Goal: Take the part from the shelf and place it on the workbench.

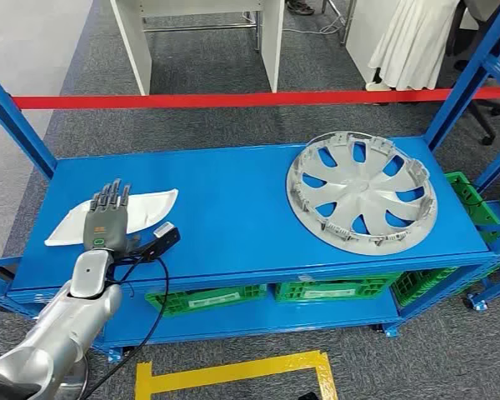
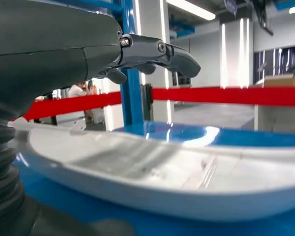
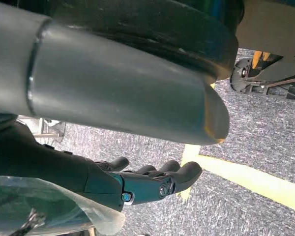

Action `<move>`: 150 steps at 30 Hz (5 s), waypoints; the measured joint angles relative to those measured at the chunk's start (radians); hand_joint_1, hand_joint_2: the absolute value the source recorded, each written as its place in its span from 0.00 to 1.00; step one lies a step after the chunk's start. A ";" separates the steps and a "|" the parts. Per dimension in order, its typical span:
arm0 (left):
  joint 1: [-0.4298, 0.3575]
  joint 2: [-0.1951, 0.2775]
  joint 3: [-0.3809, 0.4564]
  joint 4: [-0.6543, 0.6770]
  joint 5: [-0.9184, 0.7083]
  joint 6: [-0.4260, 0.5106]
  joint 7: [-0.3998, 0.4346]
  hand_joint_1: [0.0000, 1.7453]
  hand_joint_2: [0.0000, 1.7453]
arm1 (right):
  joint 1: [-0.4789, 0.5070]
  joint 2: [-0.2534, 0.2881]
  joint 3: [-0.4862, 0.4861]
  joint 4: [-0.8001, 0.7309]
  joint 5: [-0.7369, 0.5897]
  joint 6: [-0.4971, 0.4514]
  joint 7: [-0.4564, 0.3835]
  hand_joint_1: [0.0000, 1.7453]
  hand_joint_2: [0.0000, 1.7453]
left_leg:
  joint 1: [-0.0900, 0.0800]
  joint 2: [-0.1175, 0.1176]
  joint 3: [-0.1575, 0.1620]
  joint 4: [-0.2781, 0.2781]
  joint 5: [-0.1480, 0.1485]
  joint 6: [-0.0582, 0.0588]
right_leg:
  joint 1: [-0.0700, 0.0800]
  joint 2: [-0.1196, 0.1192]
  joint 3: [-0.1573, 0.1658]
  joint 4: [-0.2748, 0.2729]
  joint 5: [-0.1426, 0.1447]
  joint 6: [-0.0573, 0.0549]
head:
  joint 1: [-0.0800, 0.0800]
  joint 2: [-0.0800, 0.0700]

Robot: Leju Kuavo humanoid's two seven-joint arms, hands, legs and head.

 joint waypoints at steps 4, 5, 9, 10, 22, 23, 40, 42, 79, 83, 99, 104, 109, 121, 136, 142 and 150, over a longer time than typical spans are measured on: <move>0.011 0.003 0.018 0.000 0.003 0.012 -0.025 1.00 1.00 | 0.000 0.000 -0.006 0.000 0.003 0.006 -0.002 0.00 0.00 | 0.000 0.000 0.000 0.000 0.000 0.000 | 0.000 0.000 0.000 0.000 0.000 0.000 | 0.000 0.000; 0.014 0.004 0.025 0.000 0.004 0.019 -0.034 1.00 1.00 | 0.000 0.000 -0.008 0.000 0.003 0.008 -0.001 0.00 0.00 | 0.000 0.000 0.000 0.000 0.000 0.000 | 0.000 0.000 0.000 0.000 0.000 0.000 | 0.000 0.000; 0.024 0.007 0.045 0.000 0.004 0.034 -0.052 1.00 1.00 | 0.000 0.000 -0.011 0.000 0.006 0.012 0.002 0.00 0.00 | 0.000 0.000 0.001 0.000 0.001 0.000 | 0.000 0.000 0.000 0.000 0.000 0.000 | 0.000 0.000; 0.026 0.007 0.048 0.000 0.004 0.035 -0.054 1.00 1.00 | 0.000 0.000 -0.011 0.000 0.006 0.013 0.002 0.00 0.00 | 0.000 0.000 0.001 0.000 0.001 0.000 | 0.000 0.000 0.000 0.000 0.000 0.000 | 0.000 0.000; 0.035 0.004 0.094 -0.002 -0.030 0.140 -0.119 1.00 1.00 | 0.000 0.000 -0.024 0.000 0.013 0.030 0.022 0.00 0.00 | 0.000 0.000 0.001 0.000 0.001 0.000 | 0.000 0.000 0.000 0.000 0.000 0.000 | 0.000 0.000; 0.040 0.004 0.099 -0.008 -0.039 0.148 -0.125 1.00 1.00 | 0.000 0.000 -0.027 0.000 0.015 0.030 0.023 0.00 0.00 | 0.000 0.000 0.001 0.000 0.001 0.000 | 0.000 0.000 0.000 0.000 0.000 0.000 | 0.000 0.000; 0.314 -0.145 0.232 -0.622 0.821 0.065 -0.905 1.00 1.00 | 0.002 0.001 -0.077 0.000 0.002 0.045 -0.053 0.00 0.00 | -0.002 0.000 -0.001 0.000 0.000 0.001 | -0.001 0.000 -0.003 -0.001 0.000 0.000 | 0.000 0.000; 0.350 -0.144 0.161 -0.740 0.960 0.009 -0.905 1.00 1.00 | 0.002 0.002 -0.096 0.000 -0.012 0.049 -0.084 0.00 0.00 | -0.002 -0.002 -0.002 0.000 0.000 0.001 | -0.001 -0.002 -0.003 -0.001 0.000 0.000 | 0.000 0.000; 0.702 -0.115 -0.033 -1.142 1.330 -0.306 -0.977 1.00 1.00 | 0.006 0.005 -0.177 0.002 0.003 -0.037 -0.280 0.00 0.00 | 0.006 0.006 0.031 -0.071 0.043 0.035 | -0.010 -0.001 -0.121 0.177 -0.055 0.030 | 0.007 0.000; 0.713 -0.107 -0.049 -1.142 1.293 -0.282 -0.977 1.00 1.00 | 0.009 0.001 -0.174 0.002 0.055 -0.036 -0.257 0.00 0.00 | 0.016 0.005 0.051 -0.063 0.018 0.018 | -0.022 -0.004 -0.150 0.148 0.042 0.047 | 0.007 0.000; 0.745 -0.066 -0.076 -1.153 1.282 -0.285 -0.977 1.00 1.00 | 0.006 0.000 -0.152 0.007 0.091 -0.119 -0.288 0.00 0.00 | 0.006 0.001 -0.148 0.170 0.018 0.007 | -0.007 0.010 -0.050 0.024 0.017 -0.016 | -0.002 0.000; 0.746 -0.062 -0.078 -1.158 1.289 -0.290 -0.977 1.00 1.00 | 0.004 0.002 -0.151 0.010 0.091 -0.120 -0.285 0.00 0.00 | -0.012 -0.002 -0.128 0.046 0.076 0.034 | -0.010 0.008 -0.056 0.016 0.028 0.008 | -0.005 0.000; 0.748 -0.063 -0.079 -1.160 1.318 -0.314 -0.977 1.00 1.00 | 0.006 0.001 -0.152 0.010 0.096 -0.118 -0.261 0.00 0.00 | -0.004 0.002 -0.122 0.014 0.103 0.038 | -0.010 0.004 -0.118 0.156 -0.070 0.026 | 0.001 0.000; 0.744 -0.068 -0.082 -1.160 1.341 -0.343 -0.975 1.00 1.00 | 0.005 -0.003 -0.153 0.010 0.101 -0.099 -0.244 0.00 0.00 | -0.011 0.004 -0.152 0.042 0.112 0.009 | -0.003 0.003 -0.001 -0.017 0.017 -0.009 | 0.001 0.000; 0.734 -0.067 -0.083 -1.154 1.340 -0.357 -0.972 1.00 1.00 | 0.002 -0.005 -0.153 0.011 0.103 -0.087 -0.220 0.00 0.00 | 0.005 -0.006 -0.064 0.008 0.059 0.009 | -0.019 -0.004 -0.102 -0.020 0.117 0.031 | -0.004 0.000; 0.731 -0.071 -0.083 -1.148 1.339 -0.362 -0.971 1.00 1.00 | 0.002 -0.005 -0.153 0.012 0.109 -0.094 -0.231 0.00 0.00 | -0.003 0.004 -0.151 0.007 0.130 0.039 | -0.015 -0.003 -0.163 0.251 -0.096 0.035 | 0.005 0.000; 0.731 -0.071 -0.083 -1.146 1.336 -0.364 -0.971 1.00 1.00 | -0.003 -0.005 -0.153 0.010 0.117 -0.115 -0.261 0.00 0.00 | -0.016 0.007 -0.214 0.015 0.205 0.016 | 0.007 -0.002 0.110 -0.067 -0.060 0.000 | 0.005 0.000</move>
